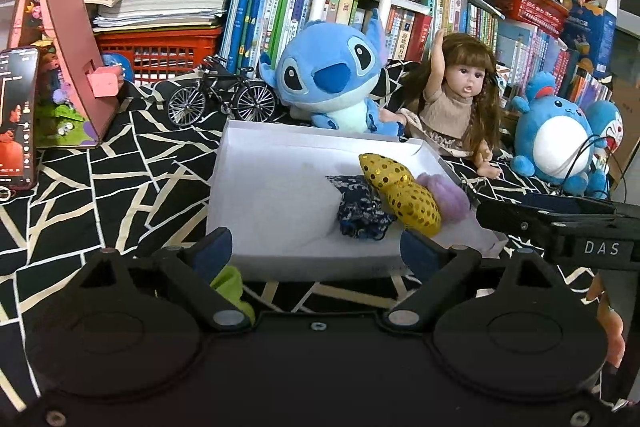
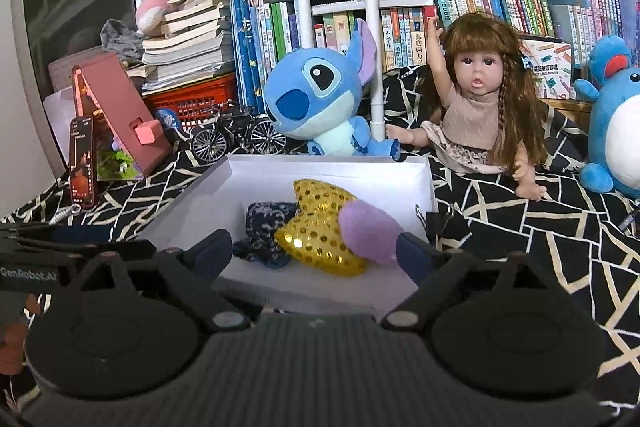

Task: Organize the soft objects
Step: 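Open both tools to release the foam block and purple ball in the tray, then move the left tool toward the green scrunchie while the right tool approaches the pale pink cloth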

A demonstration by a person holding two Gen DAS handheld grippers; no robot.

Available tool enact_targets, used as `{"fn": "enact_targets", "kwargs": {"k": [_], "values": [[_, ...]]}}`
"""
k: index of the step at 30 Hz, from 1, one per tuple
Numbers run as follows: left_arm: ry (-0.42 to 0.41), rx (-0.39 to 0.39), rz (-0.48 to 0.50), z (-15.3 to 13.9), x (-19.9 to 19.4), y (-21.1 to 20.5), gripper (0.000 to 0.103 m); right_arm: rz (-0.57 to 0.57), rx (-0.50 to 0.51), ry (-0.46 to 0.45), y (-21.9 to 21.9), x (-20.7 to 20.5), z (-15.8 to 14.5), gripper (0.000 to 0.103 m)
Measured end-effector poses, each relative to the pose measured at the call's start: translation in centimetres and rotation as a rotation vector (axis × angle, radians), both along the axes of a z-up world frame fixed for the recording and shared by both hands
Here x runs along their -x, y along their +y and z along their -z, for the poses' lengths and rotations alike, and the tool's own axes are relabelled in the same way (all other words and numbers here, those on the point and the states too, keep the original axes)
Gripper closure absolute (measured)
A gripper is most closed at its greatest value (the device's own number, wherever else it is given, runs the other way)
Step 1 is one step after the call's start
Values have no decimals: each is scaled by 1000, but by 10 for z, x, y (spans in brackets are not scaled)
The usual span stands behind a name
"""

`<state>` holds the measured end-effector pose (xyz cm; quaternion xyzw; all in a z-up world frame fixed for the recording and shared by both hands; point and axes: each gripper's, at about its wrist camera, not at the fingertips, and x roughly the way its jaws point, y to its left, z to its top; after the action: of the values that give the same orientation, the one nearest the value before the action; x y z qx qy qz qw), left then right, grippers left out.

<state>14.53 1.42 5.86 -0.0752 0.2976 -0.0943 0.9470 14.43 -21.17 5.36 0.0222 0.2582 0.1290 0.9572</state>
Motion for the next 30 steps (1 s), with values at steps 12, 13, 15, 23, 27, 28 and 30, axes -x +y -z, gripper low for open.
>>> {"fn": "enact_targets", "kwargs": {"k": [12,13,15,23,27,28,30], "values": [[-8,-29,-29,13,28,13,12,35,45,2,-10,23,16,6],[-9,-31,-34,14,30,15,12,40,48,3,-11,24,17,6],[-9,-36,-44,16,34,18,11,51,57,4,-13,27,20,5],[8,-38,-68,24,47,29,12,84,82,24,-20,38,34,4],[9,-48,-82,27,54,33,11,94,91,30,-22,44,39,4],[10,-48,-85,28,56,34,11,96,94,31,-22,45,40,4],[19,-47,-87,30,60,36,11,102,99,35,-23,46,43,4]]}}
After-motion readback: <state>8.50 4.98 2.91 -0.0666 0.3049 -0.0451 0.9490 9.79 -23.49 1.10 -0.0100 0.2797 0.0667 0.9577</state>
